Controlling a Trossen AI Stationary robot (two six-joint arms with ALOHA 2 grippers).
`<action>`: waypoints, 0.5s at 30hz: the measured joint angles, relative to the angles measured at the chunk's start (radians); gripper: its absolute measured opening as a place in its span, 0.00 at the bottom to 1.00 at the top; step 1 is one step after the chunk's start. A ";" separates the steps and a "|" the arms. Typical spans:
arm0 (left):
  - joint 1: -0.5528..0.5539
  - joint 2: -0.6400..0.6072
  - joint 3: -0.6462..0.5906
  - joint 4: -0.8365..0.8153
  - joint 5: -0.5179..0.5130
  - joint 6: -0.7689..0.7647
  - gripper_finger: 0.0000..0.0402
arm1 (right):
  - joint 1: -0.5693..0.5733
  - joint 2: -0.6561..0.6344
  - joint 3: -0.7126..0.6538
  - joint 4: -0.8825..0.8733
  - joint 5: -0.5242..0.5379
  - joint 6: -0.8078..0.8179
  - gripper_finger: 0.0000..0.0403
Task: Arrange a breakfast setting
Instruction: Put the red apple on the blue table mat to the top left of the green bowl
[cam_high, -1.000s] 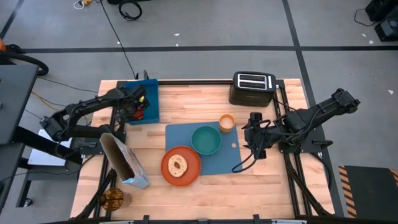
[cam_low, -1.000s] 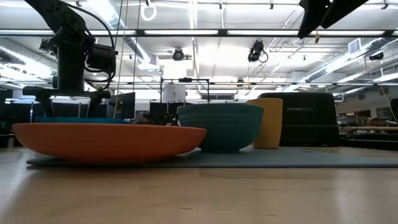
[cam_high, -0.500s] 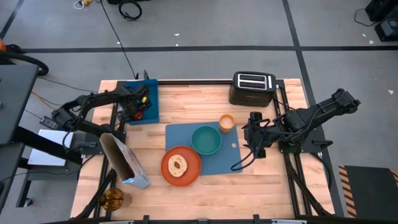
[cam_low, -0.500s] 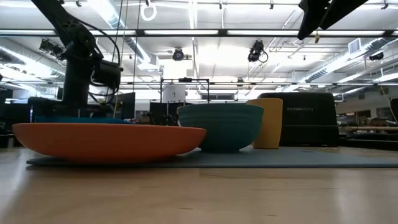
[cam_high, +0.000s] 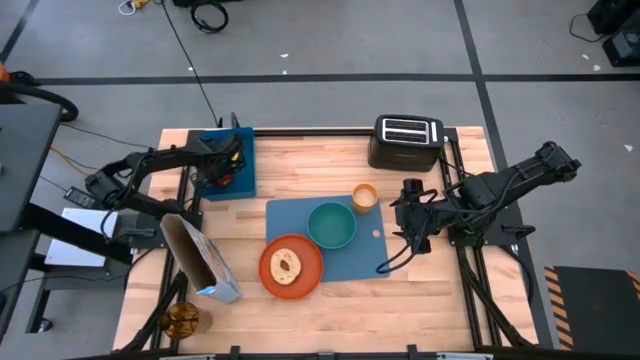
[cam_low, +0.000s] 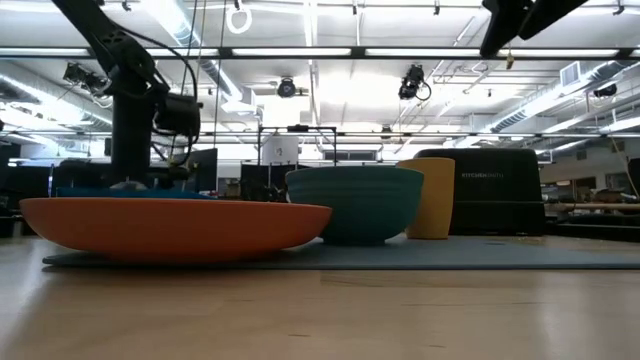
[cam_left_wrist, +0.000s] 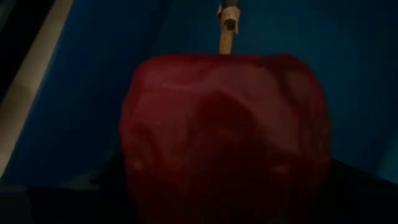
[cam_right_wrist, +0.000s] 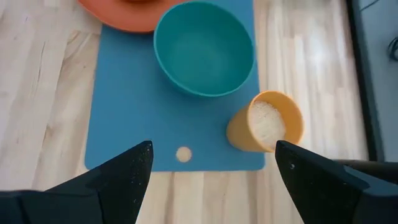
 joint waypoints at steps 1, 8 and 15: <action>-0.010 -0.016 0.000 0.004 -0.015 0.005 0.81 | 0.000 -0.011 0.000 0.000 0.008 -0.009 0.86; -0.129 -0.235 0.002 0.029 -0.127 0.073 0.81 | 0.000 -0.087 0.000 0.030 0.043 -0.072 0.86; -0.420 -0.436 0.002 0.324 -0.327 0.358 0.81 | 0.000 -0.114 0.000 0.101 0.057 -0.097 0.86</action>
